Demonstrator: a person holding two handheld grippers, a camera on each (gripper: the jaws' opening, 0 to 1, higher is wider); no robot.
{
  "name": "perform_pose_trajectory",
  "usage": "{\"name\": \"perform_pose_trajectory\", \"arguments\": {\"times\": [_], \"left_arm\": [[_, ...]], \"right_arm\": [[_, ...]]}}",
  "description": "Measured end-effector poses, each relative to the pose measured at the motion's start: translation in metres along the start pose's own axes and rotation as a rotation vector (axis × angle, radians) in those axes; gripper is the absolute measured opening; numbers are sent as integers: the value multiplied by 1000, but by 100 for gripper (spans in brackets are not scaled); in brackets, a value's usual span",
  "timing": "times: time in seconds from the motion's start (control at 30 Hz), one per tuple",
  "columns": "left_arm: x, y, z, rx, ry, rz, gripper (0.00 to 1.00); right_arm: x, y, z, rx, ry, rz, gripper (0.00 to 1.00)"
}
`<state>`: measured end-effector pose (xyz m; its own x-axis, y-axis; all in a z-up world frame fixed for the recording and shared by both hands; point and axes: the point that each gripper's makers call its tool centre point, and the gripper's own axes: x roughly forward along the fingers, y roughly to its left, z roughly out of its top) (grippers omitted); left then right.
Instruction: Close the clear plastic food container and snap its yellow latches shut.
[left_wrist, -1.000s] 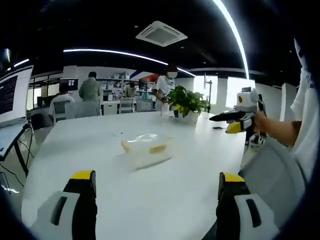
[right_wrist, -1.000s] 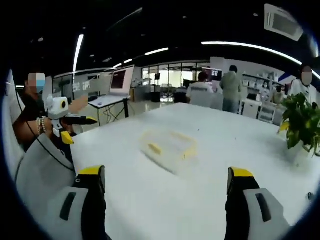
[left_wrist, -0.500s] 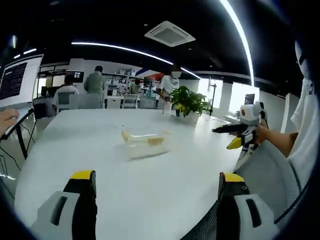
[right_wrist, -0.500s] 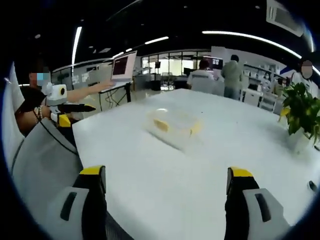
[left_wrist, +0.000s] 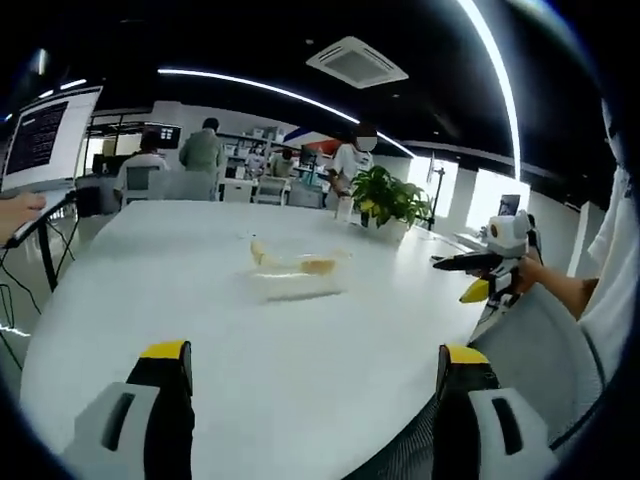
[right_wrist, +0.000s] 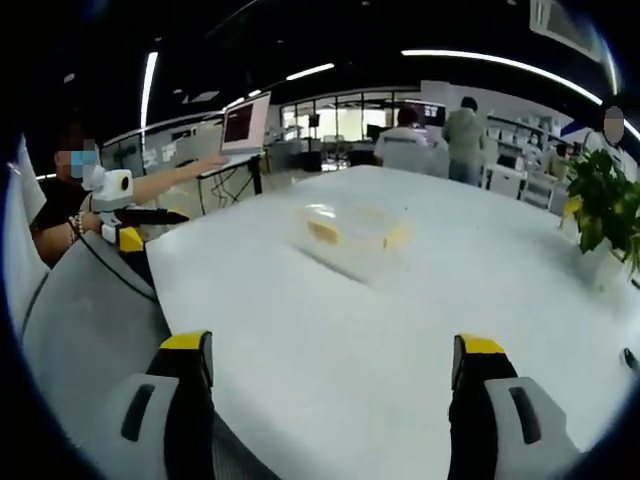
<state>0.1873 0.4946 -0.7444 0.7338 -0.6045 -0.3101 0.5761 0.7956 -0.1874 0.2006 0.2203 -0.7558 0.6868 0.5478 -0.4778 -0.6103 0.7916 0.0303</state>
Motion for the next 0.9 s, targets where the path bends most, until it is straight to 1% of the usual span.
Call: {"name": "perform_pose_trajectory", "arguments": {"times": [0.13,0.23,0.4,0.5,0.63,0.77,0.9], "left_arm": [[0,-1,0,13,2,2,99],[0,-2,-1,-16,0,-11,99],[-1,-2,1,-17,-9,-11,99],[0,-3,-1,-33,-1,-21,99],[0,-2,-2,-25,5,-13,99],[0,-2,-1,-43,-4,-11,99],[1,-3,-2,-35,4,-17,99]], "right_arm": [[1,1,-2,11,10,9,97],[1,1,-4,20,13,11,97],[3,2,-10,18,41,18,97],[2,3,-11,10,44,19,97],[2,2,-11,17,44,19,97],[2,2,-12,14,50,24,97],[3,3,-13,13,55,28,97]]}}
